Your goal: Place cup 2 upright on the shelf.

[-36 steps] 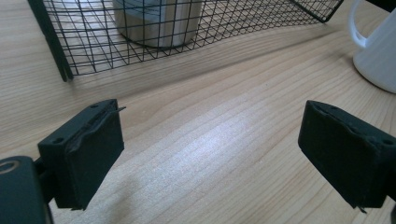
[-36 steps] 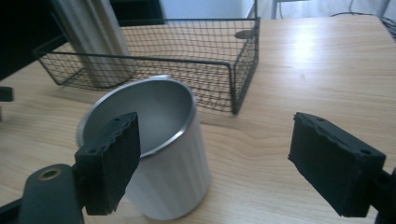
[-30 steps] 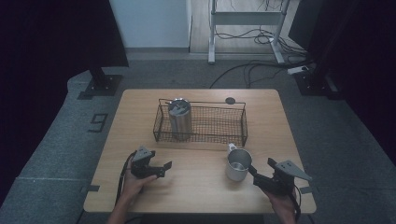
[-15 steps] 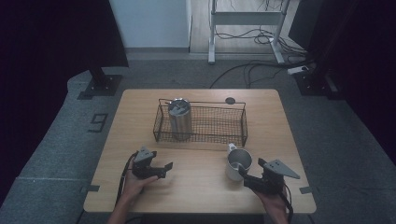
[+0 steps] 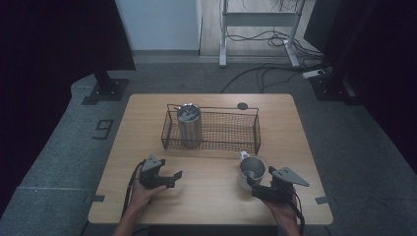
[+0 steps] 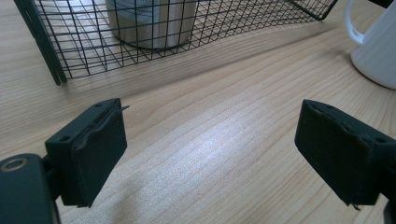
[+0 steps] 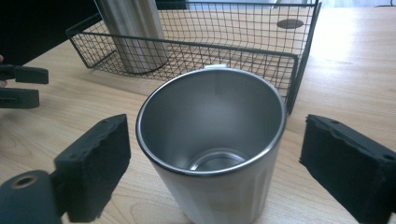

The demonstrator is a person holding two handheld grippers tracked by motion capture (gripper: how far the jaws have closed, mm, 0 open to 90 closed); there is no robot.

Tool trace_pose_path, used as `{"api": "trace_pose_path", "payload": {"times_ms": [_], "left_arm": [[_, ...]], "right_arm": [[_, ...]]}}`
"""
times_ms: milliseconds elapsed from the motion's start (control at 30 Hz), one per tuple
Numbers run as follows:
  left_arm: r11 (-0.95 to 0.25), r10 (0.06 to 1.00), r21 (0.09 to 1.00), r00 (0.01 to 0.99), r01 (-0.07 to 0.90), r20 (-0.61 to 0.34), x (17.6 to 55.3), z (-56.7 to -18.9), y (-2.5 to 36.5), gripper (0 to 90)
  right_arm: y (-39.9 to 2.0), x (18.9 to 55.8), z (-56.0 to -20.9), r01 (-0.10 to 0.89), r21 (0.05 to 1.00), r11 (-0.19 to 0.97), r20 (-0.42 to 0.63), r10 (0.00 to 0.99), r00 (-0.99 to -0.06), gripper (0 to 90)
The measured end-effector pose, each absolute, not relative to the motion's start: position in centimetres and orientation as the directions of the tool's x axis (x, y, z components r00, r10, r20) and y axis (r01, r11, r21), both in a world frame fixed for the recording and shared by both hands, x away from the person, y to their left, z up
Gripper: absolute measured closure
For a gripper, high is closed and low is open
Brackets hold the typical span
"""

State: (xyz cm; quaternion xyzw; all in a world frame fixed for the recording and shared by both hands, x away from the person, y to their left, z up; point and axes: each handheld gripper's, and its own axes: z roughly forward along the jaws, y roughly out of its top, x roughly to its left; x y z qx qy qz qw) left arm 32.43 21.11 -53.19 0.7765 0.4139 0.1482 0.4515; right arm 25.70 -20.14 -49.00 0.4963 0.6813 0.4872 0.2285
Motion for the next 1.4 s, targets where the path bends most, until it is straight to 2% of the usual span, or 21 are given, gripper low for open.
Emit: {"api": "trace_pose_path", "payload": {"times_ms": [100, 433, 1133, 1400], "left_arm": [[-0.255, 0.777, 0.817, 0.612, 0.518, -0.145, 32.4, -53.3, 20.9, 9.2], [-0.269, 0.771, 0.810, 0.620, 0.522, -0.144, 32.5, -53.5, 20.6, 9.3], [-0.274, 0.757, 0.801, 0.634, 0.531, -0.161, 32.5, -53.6, 20.3, 9.3], [-0.273, 0.758, 0.799, 0.632, 0.535, -0.164, 32.5, -53.7, 20.4, 9.3]], "right_arm": [[-19.9, 26.0, -49.2, 0.459, 0.888, 0.041, 0.168, 0.898, -0.406, 2.3], [-18.8, 26.7, -49.8, 0.461, 0.885, 0.071, 0.141, 0.901, -0.409, 0.0], [-17.6, 28.9, -51.5, 0.484, 0.866, 0.128, 0.084, 0.916, -0.392, 0.0], [-17.5, 29.0, -51.9, 0.480, 0.868, 0.131, 0.079, 0.916, -0.393, 4.7]]}}
